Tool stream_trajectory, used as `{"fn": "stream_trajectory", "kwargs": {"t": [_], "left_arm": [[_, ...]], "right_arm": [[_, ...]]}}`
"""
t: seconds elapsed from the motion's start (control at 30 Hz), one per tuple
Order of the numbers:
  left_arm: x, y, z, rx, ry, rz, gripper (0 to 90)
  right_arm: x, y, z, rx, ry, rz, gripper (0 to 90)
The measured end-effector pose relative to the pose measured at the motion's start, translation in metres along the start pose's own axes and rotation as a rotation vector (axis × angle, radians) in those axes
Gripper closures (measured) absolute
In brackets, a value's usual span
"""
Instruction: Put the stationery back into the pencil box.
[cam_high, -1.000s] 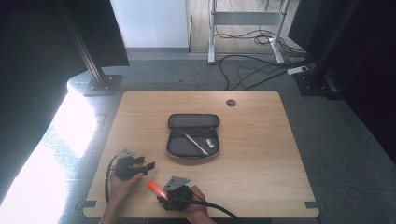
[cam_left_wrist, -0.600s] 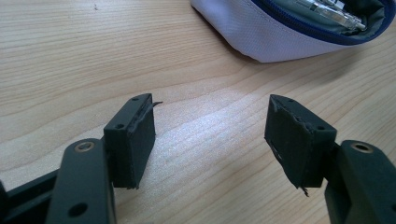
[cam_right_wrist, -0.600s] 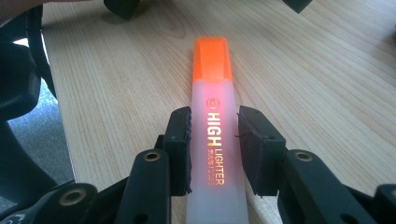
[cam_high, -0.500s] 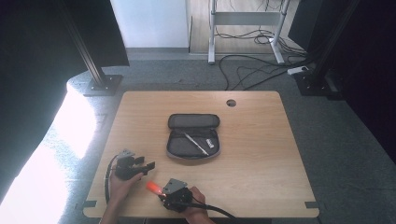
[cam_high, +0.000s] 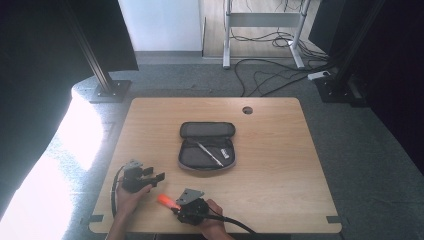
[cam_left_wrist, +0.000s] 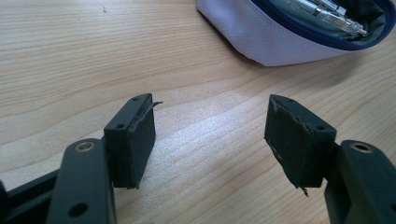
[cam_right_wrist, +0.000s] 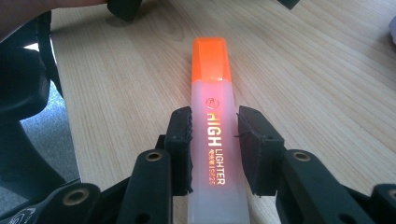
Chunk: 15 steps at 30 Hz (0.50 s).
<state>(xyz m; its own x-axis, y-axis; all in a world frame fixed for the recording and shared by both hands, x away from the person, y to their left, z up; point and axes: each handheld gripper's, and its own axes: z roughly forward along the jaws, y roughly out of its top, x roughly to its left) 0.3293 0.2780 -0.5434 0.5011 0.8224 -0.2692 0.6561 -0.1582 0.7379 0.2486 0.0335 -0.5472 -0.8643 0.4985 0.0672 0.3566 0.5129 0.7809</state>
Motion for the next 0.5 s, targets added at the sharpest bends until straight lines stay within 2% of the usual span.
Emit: {"fn": "stream_trajectory", "kwargs": {"t": [0.5], "left_arm": [[0.0, 0.0, 0.0, 0.0, 0.006, -0.001, 34.0]], "right_arm": [[-0.009, 0.002, -0.018, -0.038, -0.004, 0.012, 65.4]]}}
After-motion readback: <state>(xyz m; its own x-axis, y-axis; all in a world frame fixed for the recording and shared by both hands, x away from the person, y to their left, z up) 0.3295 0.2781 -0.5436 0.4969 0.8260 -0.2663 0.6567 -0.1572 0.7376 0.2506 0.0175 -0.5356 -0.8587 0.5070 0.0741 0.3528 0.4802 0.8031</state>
